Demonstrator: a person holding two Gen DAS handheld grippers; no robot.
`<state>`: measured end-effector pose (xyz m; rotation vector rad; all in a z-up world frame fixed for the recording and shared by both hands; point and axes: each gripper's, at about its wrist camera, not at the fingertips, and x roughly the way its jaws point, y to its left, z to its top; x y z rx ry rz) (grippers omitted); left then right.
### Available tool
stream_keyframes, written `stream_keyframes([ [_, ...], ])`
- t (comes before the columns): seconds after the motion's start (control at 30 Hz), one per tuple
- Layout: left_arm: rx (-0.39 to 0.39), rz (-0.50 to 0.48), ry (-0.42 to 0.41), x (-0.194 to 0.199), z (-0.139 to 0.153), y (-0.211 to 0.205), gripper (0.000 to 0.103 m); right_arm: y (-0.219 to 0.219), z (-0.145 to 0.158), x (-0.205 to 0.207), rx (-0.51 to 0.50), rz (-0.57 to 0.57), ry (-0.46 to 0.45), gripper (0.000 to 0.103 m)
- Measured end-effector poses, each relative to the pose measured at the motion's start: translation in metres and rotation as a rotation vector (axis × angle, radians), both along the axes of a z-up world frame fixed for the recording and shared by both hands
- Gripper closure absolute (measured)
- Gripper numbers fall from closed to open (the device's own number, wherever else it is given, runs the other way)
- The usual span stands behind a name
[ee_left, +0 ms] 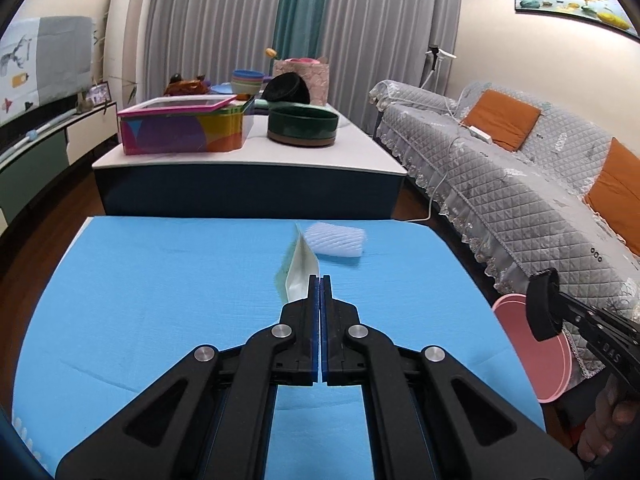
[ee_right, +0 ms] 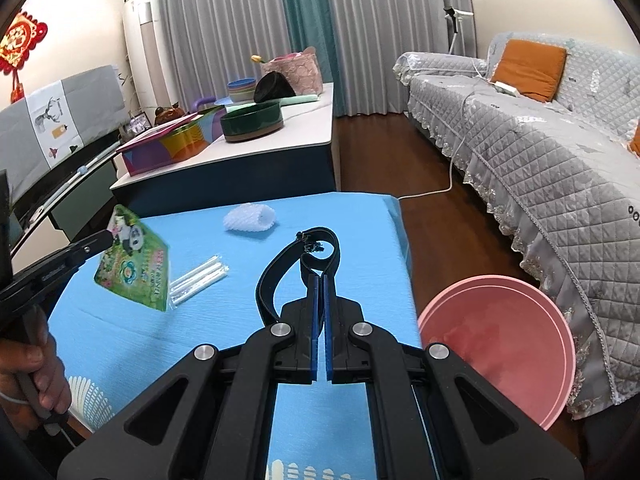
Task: Collect trash
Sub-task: 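Lift pouch with left tool while right tool carries black item over bucket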
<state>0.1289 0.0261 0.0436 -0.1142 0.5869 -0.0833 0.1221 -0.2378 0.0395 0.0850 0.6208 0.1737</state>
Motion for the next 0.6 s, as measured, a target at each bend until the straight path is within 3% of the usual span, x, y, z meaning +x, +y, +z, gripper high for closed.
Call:
stream_keyframes([
  [0.6,-0.041,-0.091,-0.053,-0.012,0.017,-0.04,0.103,-0.033,0.002,-0.009,-0.009,-0.071,-0.009,0.1],
])
